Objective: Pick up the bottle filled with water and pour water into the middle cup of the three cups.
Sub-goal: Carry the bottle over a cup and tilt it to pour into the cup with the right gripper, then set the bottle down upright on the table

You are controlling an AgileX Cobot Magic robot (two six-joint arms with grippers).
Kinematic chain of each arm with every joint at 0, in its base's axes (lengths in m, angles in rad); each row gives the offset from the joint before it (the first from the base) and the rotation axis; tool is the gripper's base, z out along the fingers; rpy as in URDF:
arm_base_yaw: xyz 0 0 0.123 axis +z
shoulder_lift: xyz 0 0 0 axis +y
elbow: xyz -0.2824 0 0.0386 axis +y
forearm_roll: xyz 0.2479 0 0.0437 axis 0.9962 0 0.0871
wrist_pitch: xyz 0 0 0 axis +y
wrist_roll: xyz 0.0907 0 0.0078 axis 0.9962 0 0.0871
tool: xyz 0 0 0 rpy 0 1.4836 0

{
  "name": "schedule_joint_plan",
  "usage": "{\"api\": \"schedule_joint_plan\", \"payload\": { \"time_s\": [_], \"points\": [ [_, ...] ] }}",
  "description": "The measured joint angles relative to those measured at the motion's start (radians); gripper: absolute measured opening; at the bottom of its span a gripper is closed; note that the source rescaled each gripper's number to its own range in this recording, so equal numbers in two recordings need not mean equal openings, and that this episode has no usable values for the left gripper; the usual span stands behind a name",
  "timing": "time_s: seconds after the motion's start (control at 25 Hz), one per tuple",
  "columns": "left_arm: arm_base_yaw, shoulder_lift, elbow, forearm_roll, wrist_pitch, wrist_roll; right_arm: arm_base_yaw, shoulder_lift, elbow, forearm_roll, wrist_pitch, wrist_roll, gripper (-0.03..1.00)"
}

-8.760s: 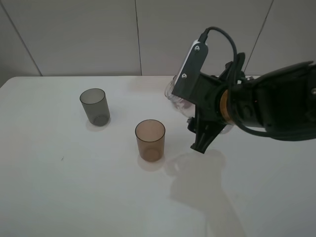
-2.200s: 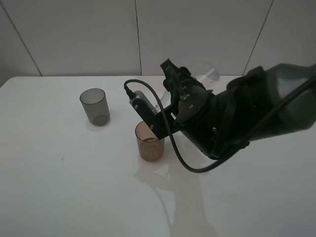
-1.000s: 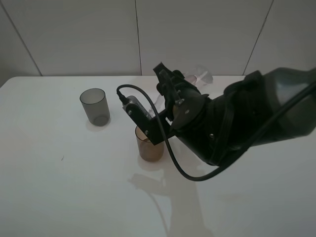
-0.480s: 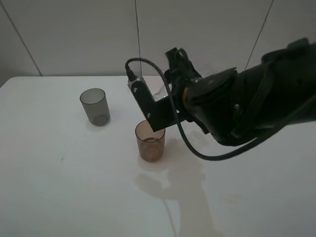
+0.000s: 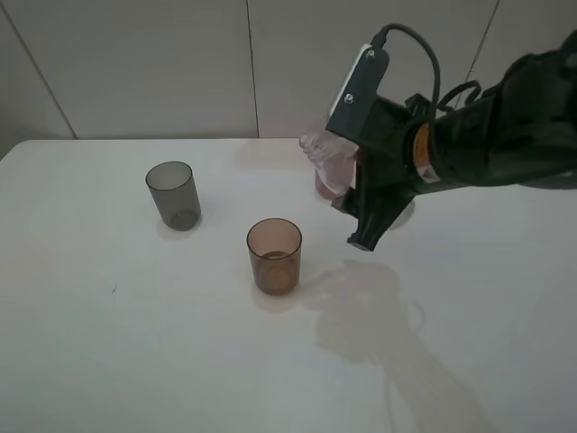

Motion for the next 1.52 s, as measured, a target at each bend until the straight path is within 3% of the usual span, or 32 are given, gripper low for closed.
{"api": "schedule_joint_plan", "payload": {
  "time_s": [0.32, 0.4, 0.64, 0.84, 1.16, 1.52],
  "points": [
    [0.000, 0.000, 0.000, 0.000, 0.000, 0.000, -0.195, 0.020, 0.226, 0.143, -0.561, 0.000, 0.03],
    [0.000, 0.000, 0.000, 0.000, 0.000, 0.000, -0.232, 0.052, 0.245, 0.209, -0.640, 0.000, 0.03],
    [0.000, 0.000, 0.000, 0.000, 0.000, 0.000, -0.257, 0.179, 0.248, 0.567, -0.811, 0.000, 0.03],
    [0.000, 0.000, 0.000, 0.000, 0.000, 0.000, -0.260, 0.317, 0.249, 0.738, -0.971, 0.000, 0.03],
    [0.000, 0.000, 0.000, 0.000, 0.000, 0.000, -0.260, 0.491, 0.252, 0.790, -1.170, 0.000, 0.03],
    [0.000, 0.000, 0.000, 0.000, 0.000, 0.000, -0.260, 0.508, 0.252, 0.790, -1.180, -0.098, 0.03]
  ]
}}
